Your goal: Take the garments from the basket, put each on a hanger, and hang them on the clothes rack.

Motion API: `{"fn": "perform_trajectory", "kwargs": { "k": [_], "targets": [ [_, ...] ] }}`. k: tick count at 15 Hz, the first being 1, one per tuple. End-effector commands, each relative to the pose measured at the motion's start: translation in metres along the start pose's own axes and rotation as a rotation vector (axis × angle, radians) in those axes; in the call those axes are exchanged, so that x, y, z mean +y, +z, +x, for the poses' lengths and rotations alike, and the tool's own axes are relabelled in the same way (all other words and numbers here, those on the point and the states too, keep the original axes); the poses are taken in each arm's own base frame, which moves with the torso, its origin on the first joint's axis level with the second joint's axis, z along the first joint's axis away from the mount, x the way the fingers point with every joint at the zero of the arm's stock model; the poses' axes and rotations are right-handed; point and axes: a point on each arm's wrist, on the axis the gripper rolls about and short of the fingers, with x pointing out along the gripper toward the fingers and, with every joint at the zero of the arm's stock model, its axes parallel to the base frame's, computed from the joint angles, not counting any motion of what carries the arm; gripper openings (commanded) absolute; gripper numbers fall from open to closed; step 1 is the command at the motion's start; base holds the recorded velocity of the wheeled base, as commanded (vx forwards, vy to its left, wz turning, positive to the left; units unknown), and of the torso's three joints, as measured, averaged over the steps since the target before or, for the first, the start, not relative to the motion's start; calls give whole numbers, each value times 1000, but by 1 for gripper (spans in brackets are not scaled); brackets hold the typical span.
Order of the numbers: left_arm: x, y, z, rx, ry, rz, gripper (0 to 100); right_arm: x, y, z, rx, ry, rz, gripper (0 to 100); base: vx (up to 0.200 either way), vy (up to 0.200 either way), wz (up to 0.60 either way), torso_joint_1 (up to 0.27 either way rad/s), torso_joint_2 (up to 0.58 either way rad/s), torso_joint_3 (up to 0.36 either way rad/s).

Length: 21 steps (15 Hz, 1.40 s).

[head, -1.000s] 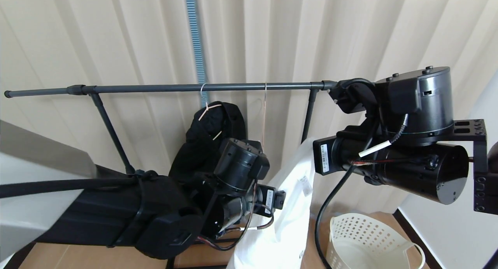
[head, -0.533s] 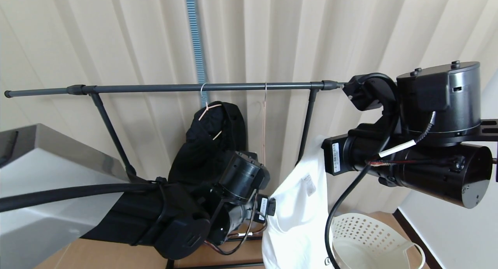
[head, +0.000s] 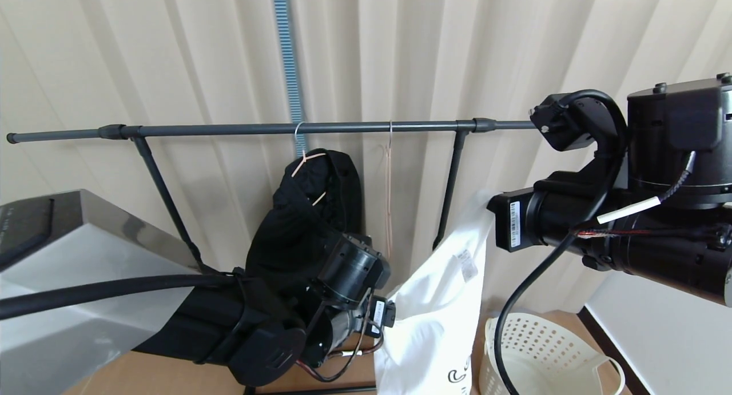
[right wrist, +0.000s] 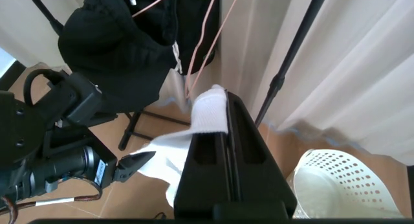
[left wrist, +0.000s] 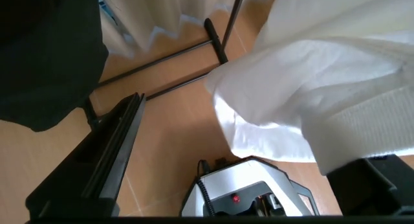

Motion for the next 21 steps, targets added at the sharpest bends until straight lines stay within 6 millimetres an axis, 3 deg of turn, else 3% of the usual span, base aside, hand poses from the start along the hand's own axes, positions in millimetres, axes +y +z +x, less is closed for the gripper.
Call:
{"fn": "perform_trajectory", "kwargs": {
  "k": [1,11,12,18,21],
  "targets": [
    [-1,0,1,-2,-4,0,100,-1,0,-4,-5,4,1,0,0,0,0,0,0,0],
    [-16,-10,-6,1,-44,50,100,-9,11,-10,-53,-12,29,0,0,0,0,0,0,0],
    [-15,-4,-15,-24,-51,44,0,-15,11,-8,-52,-37,35,0,0,0,0,0,0,0],
    [5,25,-60,-153,-60,31,0,-39,7,1,-22,-132,-37,0,0,0,0,0,0,0],
    [23,44,-85,-241,-43,43,0,-47,-8,7,37,-177,-129,0,0,0,0,0,0,0]
  ]
}}
